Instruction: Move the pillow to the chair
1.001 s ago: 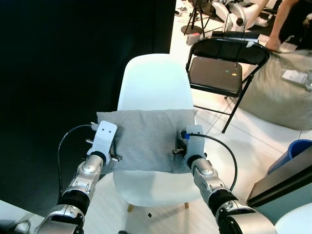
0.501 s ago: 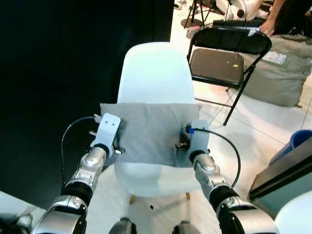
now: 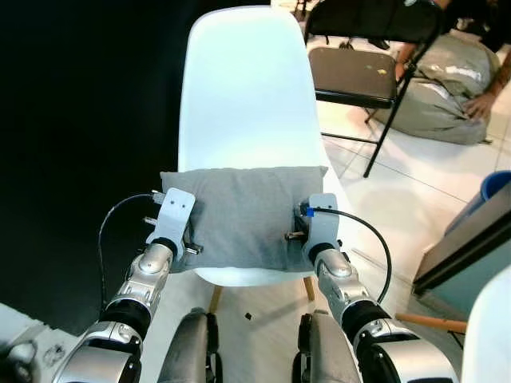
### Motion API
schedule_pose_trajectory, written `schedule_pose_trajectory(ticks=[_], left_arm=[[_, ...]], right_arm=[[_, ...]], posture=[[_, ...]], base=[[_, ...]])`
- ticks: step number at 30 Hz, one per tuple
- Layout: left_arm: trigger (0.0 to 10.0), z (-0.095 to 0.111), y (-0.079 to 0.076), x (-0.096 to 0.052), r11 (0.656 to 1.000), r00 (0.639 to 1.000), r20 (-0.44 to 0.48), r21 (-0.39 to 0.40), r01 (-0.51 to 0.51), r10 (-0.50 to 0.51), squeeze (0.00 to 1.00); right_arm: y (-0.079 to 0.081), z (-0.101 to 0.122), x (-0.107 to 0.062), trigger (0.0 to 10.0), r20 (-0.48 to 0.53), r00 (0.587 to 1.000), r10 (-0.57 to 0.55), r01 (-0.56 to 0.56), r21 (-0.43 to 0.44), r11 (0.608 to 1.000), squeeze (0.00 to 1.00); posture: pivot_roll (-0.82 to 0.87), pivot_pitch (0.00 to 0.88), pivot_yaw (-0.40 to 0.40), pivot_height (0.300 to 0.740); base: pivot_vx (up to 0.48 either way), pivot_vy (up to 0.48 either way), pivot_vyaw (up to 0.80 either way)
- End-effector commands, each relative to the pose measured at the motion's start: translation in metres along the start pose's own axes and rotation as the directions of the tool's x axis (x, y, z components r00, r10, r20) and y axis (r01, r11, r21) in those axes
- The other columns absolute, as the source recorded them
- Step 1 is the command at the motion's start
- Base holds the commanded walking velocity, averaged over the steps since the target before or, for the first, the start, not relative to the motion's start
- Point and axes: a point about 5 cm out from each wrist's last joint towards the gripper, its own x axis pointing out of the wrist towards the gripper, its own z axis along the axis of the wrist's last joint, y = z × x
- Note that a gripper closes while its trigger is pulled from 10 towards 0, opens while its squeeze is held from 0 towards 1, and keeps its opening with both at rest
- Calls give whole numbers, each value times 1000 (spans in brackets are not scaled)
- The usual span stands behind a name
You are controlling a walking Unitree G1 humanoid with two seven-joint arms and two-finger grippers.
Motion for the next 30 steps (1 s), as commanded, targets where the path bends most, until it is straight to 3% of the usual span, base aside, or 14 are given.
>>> schedule_pose_trajectory(ticks=[1,6,15,16,17,23,27,30], left_arm=[[10000,8,-1,2,1000,998,58,7,8,-8,0],[10000,22,2,6,999,992,125,29,-14,10,0],[10000,20,14,9,988,990,85,96,-118,110,0],[10000,20,18,9,987,988,79,86,-138,131,1000],[10000,19,21,8,986,987,74,75,-151,146,1000],[10000,18,21,8,989,988,66,40,-140,138,1000],[10000,27,21,9,991,984,114,3,-135,134,1000],[10000,40,32,5,978,959,194,-46,-201,207,1000]], right_arm=[[1,17,4,10000,91,996,-6,5,12,1000,0],[-1,28,7,10000,129,991,-16,9,59,998,0],[8,28,10,10000,100,993,64,-74,98,993,27],[8,28,10,10000,101,993,62,-74,112,991,922],[7,28,10,10000,106,993,55,-68,129,989,1000],[-1,33,10,10000,136,991,8,-29,155,987,1000],[-12,45,11,10000,187,982,-26,-3,155,988,1000],[-31,54,10,10000,214,972,-96,76,101,992,1000]], posture=[[81,266,26,598],[79,263,29,598],[71,248,34,598],[70,246,33,598],[71,238,30,598],[74,227,27,598],[77,215,23,598],[90,190,13,598]], base=[[0,0,0],[0,0,0],[0,0,0],[0,0,0],[0,0,0],[0,0,0],[0,0,0],[0,0,0]])
